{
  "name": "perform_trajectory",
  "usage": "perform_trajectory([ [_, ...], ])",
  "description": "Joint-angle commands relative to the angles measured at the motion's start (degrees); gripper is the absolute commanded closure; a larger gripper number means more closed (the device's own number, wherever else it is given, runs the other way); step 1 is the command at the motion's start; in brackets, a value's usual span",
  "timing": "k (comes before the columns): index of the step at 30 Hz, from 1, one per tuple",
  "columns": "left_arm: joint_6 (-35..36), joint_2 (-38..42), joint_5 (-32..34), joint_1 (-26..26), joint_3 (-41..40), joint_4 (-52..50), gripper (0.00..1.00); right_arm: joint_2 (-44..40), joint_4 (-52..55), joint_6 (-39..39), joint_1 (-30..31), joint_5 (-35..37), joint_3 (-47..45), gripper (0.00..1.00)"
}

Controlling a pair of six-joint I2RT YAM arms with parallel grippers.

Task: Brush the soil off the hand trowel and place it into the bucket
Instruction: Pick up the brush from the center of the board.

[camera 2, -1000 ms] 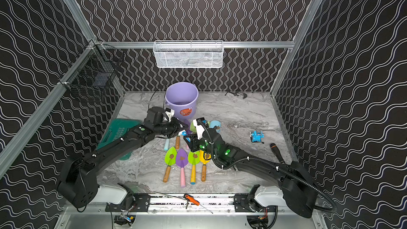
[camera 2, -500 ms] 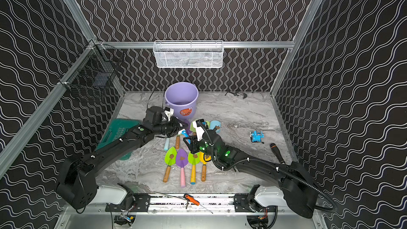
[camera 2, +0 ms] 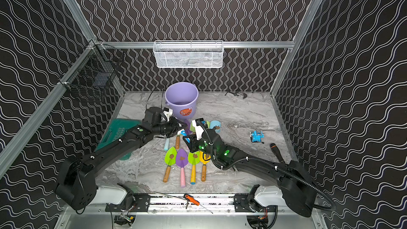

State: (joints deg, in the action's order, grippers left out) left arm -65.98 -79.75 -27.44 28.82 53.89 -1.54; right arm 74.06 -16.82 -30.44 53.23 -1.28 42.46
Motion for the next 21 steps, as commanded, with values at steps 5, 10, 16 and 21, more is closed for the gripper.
perform_trajectory([
  [5,-0.27,-0.32,-1.12,0.10,0.08,2.68,1.00,0.73,-3.31,-0.77,0.12,-0.57,0.26,0.84],
  [10,1.09,-1.25,-1.82,0.10,0.22,2.44,1.00,1.22,-3.58,-1.01,0.12,-1.39,0.16,1.00],
  [16,5.67,-2.09,-1.37,-0.48,1.91,-1.02,0.38,-0.31,0.10,-0.26,-0.12,0.29,0.53,1.00],
  [21,20.21,-3.17,6.91,-1.42,11.07,-16.82,0.01,-0.71,7.36,-0.24,-1.48,1.93,2.24,1.00],
])
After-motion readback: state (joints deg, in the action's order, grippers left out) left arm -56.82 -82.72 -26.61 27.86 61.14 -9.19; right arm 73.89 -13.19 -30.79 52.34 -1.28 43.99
